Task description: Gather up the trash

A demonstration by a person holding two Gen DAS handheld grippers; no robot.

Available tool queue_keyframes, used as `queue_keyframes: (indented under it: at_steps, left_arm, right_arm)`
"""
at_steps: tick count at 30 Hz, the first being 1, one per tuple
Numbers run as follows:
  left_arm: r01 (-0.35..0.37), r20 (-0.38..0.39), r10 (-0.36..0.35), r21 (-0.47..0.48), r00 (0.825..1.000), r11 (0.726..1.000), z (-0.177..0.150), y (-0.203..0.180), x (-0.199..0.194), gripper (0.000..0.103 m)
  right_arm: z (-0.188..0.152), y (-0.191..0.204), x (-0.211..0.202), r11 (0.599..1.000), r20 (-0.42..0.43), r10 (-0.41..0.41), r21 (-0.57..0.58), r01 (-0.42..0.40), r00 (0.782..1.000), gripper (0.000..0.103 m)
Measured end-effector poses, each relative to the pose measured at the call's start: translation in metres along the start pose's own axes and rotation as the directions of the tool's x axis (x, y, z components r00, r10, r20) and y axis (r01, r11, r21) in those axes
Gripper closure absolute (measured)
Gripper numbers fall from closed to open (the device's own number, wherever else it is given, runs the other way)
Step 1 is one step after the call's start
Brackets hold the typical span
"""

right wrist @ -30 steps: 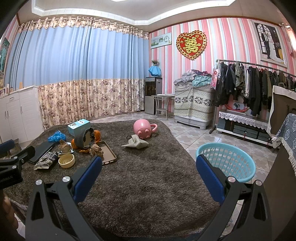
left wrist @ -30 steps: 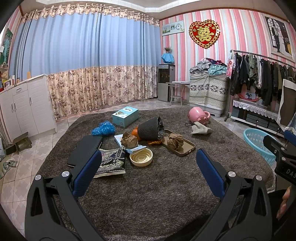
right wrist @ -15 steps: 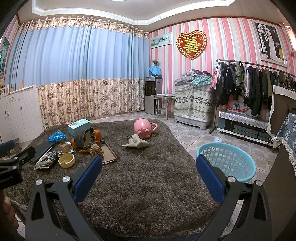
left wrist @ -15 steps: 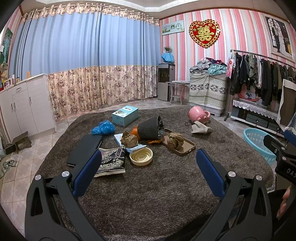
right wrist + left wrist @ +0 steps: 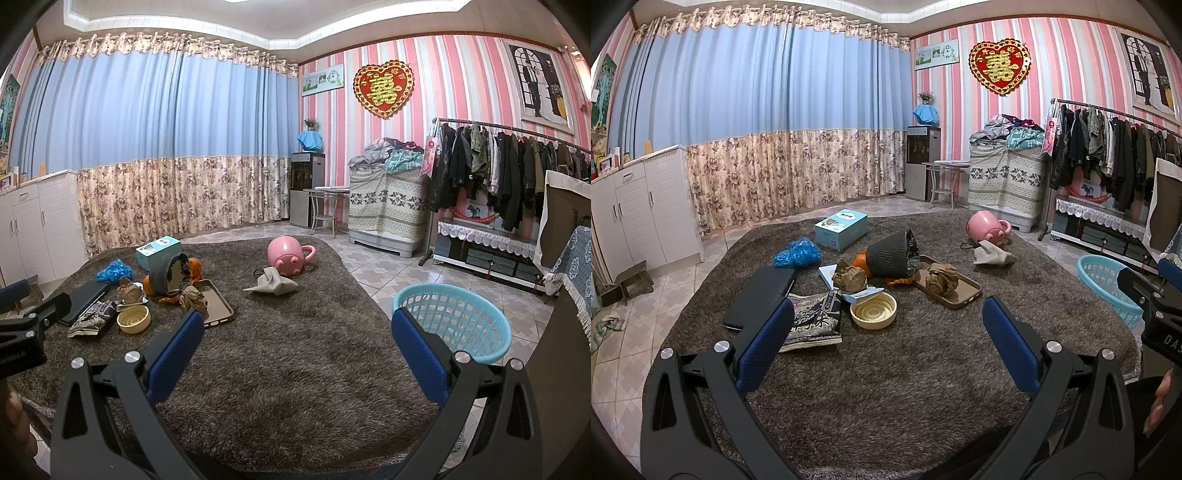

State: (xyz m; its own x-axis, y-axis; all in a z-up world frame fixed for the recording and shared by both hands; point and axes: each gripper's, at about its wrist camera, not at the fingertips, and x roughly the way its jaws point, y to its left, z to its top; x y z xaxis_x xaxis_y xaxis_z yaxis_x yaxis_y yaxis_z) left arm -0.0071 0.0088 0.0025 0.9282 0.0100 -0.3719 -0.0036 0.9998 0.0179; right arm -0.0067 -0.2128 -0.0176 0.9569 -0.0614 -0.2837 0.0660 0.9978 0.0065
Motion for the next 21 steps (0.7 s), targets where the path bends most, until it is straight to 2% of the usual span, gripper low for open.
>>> queue_keyframes:
  at_steps: [10, 17, 21]
  left_arm:
    - [-0.006, -0.004, 0.006, 0.002, 1.000, 1.000, -0.003, 0.005, 0.000, 0.004]
    - [-0.014, -0.034, 0.013, -0.017, 0.999, 1.000, -0.011, 0.016, 0.011, 0.004]
    - [-0.029, -0.040, 0.029, -0.018, 0.999, 0.999, -0.012, 0.026, 0.018, 0.004]
  right_arm:
    - [0.004, 0.001, -0.003, 1.000, 0.012, -0.009, -0.002, 0.009, 1.000, 0.004]
    - [0.008, -0.001, -0.005, 1.000, 0.019, -0.016, -0.005, 0.016, 1.000, 0.004]
    - [0.008, -0.002, -0.001, 1.000, 0.003, 0.010, 0.001, -0.010, 1.000, 0.004]
